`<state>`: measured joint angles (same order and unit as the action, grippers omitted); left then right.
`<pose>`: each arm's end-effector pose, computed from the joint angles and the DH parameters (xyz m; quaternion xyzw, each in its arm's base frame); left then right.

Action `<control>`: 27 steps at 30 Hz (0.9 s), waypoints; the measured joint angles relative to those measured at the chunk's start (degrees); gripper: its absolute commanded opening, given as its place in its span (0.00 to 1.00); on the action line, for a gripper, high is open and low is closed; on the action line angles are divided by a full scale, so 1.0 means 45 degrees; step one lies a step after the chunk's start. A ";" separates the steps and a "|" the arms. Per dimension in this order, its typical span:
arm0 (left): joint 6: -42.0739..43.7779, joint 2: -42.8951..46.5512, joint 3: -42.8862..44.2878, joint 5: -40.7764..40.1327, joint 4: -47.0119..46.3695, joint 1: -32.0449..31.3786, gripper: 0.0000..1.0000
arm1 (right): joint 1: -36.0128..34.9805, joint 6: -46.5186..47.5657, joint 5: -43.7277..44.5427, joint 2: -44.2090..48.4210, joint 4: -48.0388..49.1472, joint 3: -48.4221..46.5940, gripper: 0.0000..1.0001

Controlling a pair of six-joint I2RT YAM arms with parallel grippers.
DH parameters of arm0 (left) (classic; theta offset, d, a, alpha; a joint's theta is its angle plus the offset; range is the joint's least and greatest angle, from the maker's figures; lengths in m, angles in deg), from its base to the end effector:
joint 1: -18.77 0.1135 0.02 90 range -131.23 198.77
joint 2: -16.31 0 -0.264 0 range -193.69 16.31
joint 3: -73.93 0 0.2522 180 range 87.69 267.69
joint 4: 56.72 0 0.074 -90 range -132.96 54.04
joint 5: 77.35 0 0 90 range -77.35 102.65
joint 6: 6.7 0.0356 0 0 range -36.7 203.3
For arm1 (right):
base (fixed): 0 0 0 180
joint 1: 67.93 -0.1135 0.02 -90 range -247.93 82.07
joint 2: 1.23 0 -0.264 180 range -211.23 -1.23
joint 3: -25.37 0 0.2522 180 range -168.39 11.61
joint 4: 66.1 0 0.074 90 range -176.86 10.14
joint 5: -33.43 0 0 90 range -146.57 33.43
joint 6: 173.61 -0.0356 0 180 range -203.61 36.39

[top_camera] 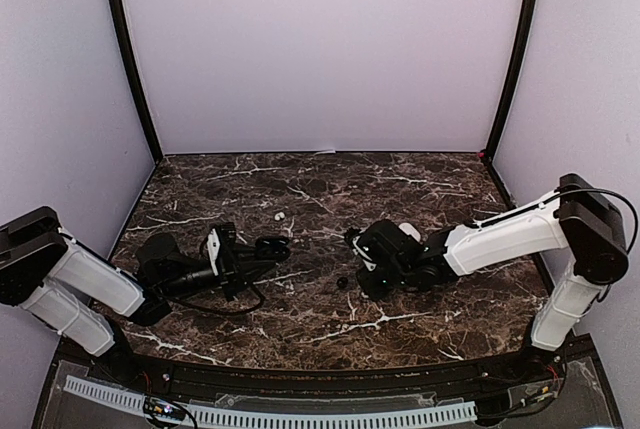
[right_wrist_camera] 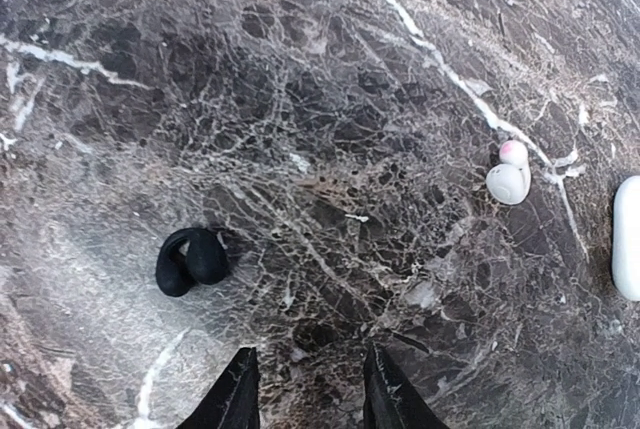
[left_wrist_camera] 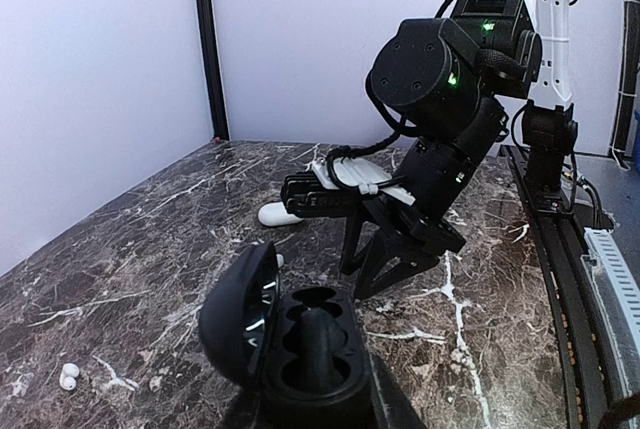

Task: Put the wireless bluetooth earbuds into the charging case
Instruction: Adjust the right earbud at the center of the board.

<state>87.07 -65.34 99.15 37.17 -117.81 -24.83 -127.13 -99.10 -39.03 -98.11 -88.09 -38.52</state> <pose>0.1543 -0.1673 0.1732 0.4090 0.5438 -0.3801 0.6265 0.1757 0.2738 0.1499 -0.3083 0.8919 0.0648 0.3246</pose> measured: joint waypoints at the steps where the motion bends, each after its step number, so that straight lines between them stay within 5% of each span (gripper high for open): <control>1: 0.0000 0.0005 -0.0005 0.0000 0.0000 0.0000 0.13 | 0.0000 0.0000 -0.0039 0.0083 -0.0019 0.0005 0.37; 9: 0.0000 0.0102 -0.0005 -0.0010 0.0049 0.0000 0.13 | -0.0393 -0.0058 -0.0262 0.0612 -0.0131 -0.0005 0.39; 17: 0.0000 0.0257 -0.0015 -0.0029 0.0243 0.0000 0.13 | -0.0797 -0.0136 -0.1651 0.0612 0.0427 -0.0141 0.30; 24: 0.0000 0.0257 -0.0015 -0.0083 0.0287 0.0000 0.13 | -0.0840 -0.0481 -0.2934 0.0087 0.1549 -0.0330 0.03; 27: 0.0000 0.0257 -0.0015 -0.0136 0.0291 0.0000 0.13 | -0.0874 -0.0631 -0.3181 -0.0534 0.1851 -0.0525 0.00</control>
<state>87.07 -64.18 99.09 36.56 -116.49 -24.83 -131.07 -101.94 -53.34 -100.51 -79.76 -40.88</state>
